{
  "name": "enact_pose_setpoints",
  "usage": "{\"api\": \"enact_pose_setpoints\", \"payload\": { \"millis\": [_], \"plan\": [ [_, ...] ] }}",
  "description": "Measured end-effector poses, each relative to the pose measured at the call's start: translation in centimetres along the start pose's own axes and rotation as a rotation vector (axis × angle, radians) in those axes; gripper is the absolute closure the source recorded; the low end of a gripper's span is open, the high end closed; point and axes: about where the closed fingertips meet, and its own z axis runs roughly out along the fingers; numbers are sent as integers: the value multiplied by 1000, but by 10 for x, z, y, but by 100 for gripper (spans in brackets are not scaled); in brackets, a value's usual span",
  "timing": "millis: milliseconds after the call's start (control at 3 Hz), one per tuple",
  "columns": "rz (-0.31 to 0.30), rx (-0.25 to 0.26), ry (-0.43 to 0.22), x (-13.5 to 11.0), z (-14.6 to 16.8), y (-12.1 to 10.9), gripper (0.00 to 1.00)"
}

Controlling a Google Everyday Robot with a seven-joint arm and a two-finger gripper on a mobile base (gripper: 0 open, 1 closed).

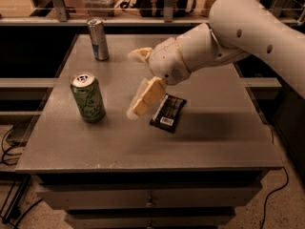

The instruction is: Knock green can over

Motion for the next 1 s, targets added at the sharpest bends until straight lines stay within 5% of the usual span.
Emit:
{"api": "enact_pose_setpoints", "payload": {
  "millis": [1000],
  "plan": [
    [-42, -82, -115, -30, 77, -8, 0]
  ]
}}
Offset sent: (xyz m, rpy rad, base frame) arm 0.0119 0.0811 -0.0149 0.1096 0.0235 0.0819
